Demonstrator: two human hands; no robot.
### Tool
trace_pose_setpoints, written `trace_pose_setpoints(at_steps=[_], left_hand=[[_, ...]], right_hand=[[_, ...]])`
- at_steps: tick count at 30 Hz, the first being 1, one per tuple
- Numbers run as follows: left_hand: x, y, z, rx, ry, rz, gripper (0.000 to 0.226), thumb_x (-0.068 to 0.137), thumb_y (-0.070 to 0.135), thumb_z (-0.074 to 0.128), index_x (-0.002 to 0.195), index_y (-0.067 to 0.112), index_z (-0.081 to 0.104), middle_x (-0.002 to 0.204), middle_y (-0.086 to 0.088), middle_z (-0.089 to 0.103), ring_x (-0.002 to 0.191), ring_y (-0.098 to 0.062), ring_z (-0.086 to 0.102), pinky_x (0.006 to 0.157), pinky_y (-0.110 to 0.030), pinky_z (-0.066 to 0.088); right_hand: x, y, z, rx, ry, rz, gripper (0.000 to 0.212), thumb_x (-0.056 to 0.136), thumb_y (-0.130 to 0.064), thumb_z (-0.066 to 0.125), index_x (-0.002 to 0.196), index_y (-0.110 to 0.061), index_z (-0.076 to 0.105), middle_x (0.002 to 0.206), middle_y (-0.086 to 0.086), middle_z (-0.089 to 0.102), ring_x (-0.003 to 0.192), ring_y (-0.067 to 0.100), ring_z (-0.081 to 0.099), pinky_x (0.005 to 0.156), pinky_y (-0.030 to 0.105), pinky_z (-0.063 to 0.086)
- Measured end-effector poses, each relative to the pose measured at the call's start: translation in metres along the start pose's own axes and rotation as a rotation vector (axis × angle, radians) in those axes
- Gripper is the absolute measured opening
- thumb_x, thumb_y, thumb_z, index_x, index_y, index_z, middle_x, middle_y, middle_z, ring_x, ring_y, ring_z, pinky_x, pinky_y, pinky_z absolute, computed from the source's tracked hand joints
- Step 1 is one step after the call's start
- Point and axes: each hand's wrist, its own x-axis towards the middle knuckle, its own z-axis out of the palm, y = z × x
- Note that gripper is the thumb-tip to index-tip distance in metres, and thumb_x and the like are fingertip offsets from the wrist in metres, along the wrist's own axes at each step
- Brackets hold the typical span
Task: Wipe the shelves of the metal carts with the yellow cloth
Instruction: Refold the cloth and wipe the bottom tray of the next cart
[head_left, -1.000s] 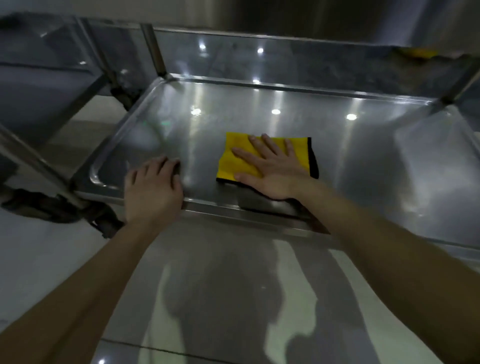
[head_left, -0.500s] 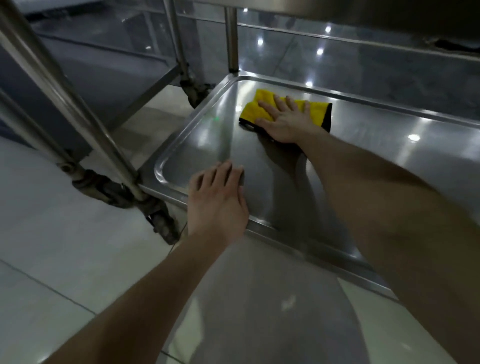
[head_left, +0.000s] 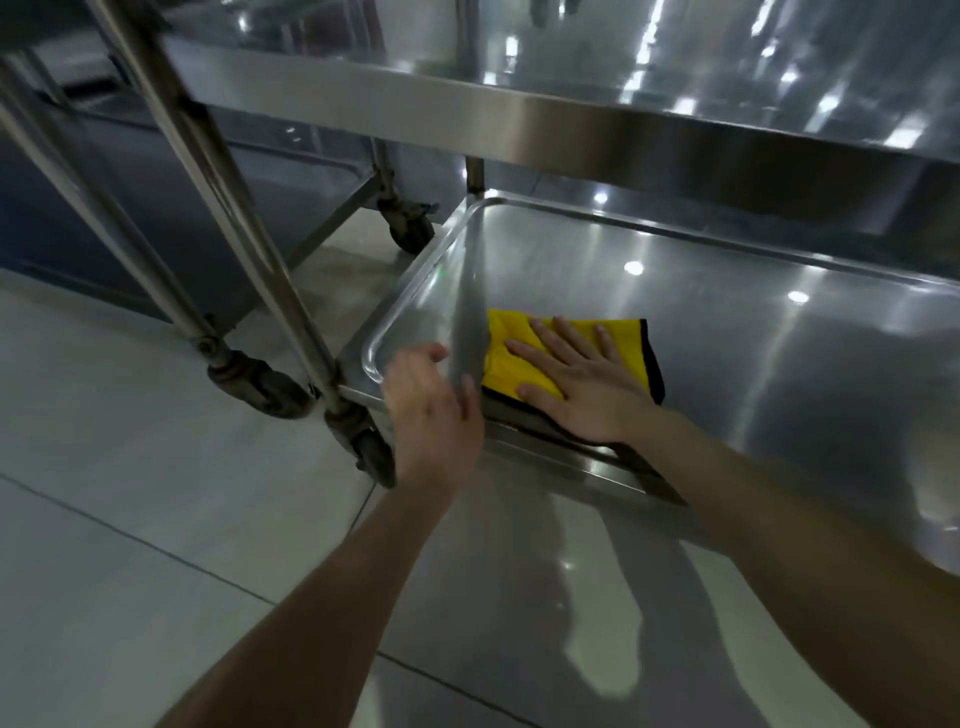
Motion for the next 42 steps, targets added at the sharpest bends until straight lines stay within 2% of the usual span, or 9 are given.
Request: trace_pose_setpoints(at_steps=[2, 5, 11, 16, 20, 24, 32, 36, 42], left_hand=[[0.012, -0.029, -0.031, -0.109, 0.193, -0.211, 0.048, 0.093, 0.034, 0.071, 0.123, 0.001, 0.054, 0.115, -0.012, 0.05, 0.107, -0.036, 0.055, 0.097, -0.058, 0.049], [0.047, -0.072, -0.074, -0.211, 0.126, -0.39, 0.094, 0.09, 0.063, 0.071, 0.154, 0.005, 0.034, 0.146, -0.012, 0.045, 0.137, -0.031, 0.049, 0.118, -0.055, 0.043], [0.087, -0.1, -0.071, -0.291, -0.082, -0.295, 0.024, 0.109, 0.044, 0.059, 0.117, 0.024, 0.049, 0.092, 0.017, 0.073, 0.085, -0.004, 0.073, 0.093, -0.052, 0.062], [0.089, -0.112, -0.062, -0.336, -0.063, -0.289, 0.022, 0.107, 0.046, 0.059, 0.112, 0.028, 0.048, 0.089, 0.013, 0.073, 0.081, -0.009, 0.074, 0.084, -0.048, 0.064], [0.085, -0.111, -0.058, -0.364, -0.038, -0.265, 0.021, 0.107, 0.046, 0.057, 0.112, 0.028, 0.048, 0.087, 0.009, 0.07, 0.079, -0.007, 0.072, 0.069, -0.026, 0.057], [0.084, -0.104, -0.06, -0.38, -0.036, -0.255, 0.031, 0.106, 0.045, 0.057, 0.118, 0.019, 0.046, 0.088, -0.004, 0.069, 0.081, -0.021, 0.071, 0.078, -0.047, 0.061], [0.084, -0.1, -0.06, -0.397, -0.047, -0.282, 0.032, 0.108, 0.049, 0.057, 0.118, 0.02, 0.045, 0.085, 0.001, 0.066, 0.079, -0.019, 0.07, 0.078, -0.051, 0.06], [0.084, -0.097, -0.065, -0.452, -0.097, -0.288, 0.042, 0.109, 0.046, 0.057, 0.13, 0.012, 0.046, 0.092, -0.001, 0.069, 0.091, -0.034, 0.072, 0.084, -0.054, 0.06], [0.091, -0.099, -0.092, -0.302, -0.412, -0.306, 0.039, 0.11, 0.031, 0.058, 0.139, 0.014, 0.039, 0.101, -0.003, 0.064, 0.104, -0.04, 0.07, 0.087, -0.048, 0.057]], right_hand=[[-0.004, 0.004, 0.003, 0.002, 0.004, -0.008, 0.072, 0.098, -0.084, 0.011, 0.164, -0.06, 0.001, 0.178, -0.017, -0.009, 0.165, 0.015, -0.011, 0.131, 0.058, -0.007], [-0.004, 0.008, 0.005, 0.017, 0.006, 0.005, 0.074, 0.093, -0.089, 0.006, 0.162, -0.063, -0.003, 0.178, -0.019, -0.008, 0.165, 0.013, -0.011, 0.131, 0.057, -0.006], [0.029, 0.011, 0.008, 0.018, 0.013, 0.085, 0.078, 0.086, -0.097, 0.003, 0.158, -0.069, -0.005, 0.177, -0.022, -0.006, 0.165, 0.012, -0.008, 0.131, 0.057, -0.004], [0.114, 0.017, -0.002, 0.057, 0.009, 0.213, 0.086, 0.084, -0.097, 0.01, 0.163, -0.062, 0.004, 0.179, -0.016, -0.003, 0.166, 0.016, -0.005, 0.13, 0.06, -0.005], [0.202, 0.001, -0.011, 0.074, -0.017, 0.343, 0.086, 0.088, -0.092, 0.012, 0.165, -0.057, 0.002, 0.18, -0.007, -0.005, 0.166, 0.029, -0.006, 0.126, 0.07, -0.007], [0.245, -0.049, -0.01, 0.087, -0.034, 0.335, 0.081, 0.092, -0.086, 0.014, 0.165, -0.056, 0.001, 0.18, -0.003, -0.008, 0.165, 0.033, -0.009, 0.123, 0.075, -0.009], [0.134, -0.129, 0.01, 0.049, -0.039, 0.034, 0.074, 0.095, -0.084, 0.005, 0.164, -0.059, -0.006, 0.179, -0.007, -0.013, 0.165, 0.024, -0.013, 0.127, 0.067, -0.011], [0.059, -0.153, 0.015, 0.042, -0.042, -0.025, 0.071, 0.099, -0.079, 0.01, 0.165, -0.056, -0.001, 0.18, -0.006, -0.009, 0.166, 0.024, -0.009, 0.128, 0.067, -0.005], [-0.001, -0.16, -0.008, 0.074, -0.084, -0.08, 0.074, 0.106, -0.018, 0.056, 0.169, -0.041, 0.023, 0.179, 0.001, 0.017, 0.164, 0.029, 0.018, 0.128, 0.057, 0.02]])
